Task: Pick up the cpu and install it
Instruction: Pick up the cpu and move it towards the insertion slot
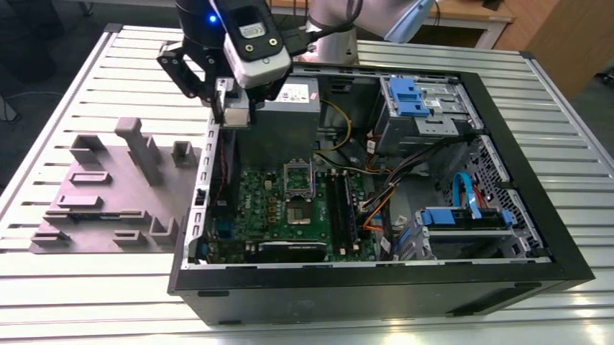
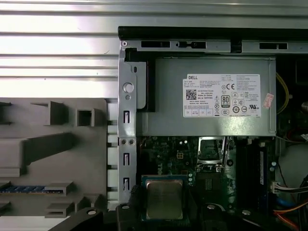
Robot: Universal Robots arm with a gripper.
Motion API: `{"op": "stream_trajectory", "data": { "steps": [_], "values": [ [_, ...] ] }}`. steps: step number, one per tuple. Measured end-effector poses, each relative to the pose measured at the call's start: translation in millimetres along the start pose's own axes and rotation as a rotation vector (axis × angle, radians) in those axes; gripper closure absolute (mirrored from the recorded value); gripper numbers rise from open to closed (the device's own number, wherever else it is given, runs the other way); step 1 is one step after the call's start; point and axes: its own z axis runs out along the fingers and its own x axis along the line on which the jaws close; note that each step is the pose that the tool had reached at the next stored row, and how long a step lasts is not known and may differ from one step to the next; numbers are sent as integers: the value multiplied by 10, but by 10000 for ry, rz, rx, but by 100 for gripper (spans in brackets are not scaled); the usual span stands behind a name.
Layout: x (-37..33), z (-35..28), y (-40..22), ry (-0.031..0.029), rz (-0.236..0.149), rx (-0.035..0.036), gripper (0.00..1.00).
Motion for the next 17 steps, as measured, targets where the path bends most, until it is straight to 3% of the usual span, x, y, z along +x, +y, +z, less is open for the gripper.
{"op": "stream_trajectory", "data": {
  "steps": [17],
  "values": [
    [-314, 5, 4, 0, 0, 0, 53]
  ]
}}
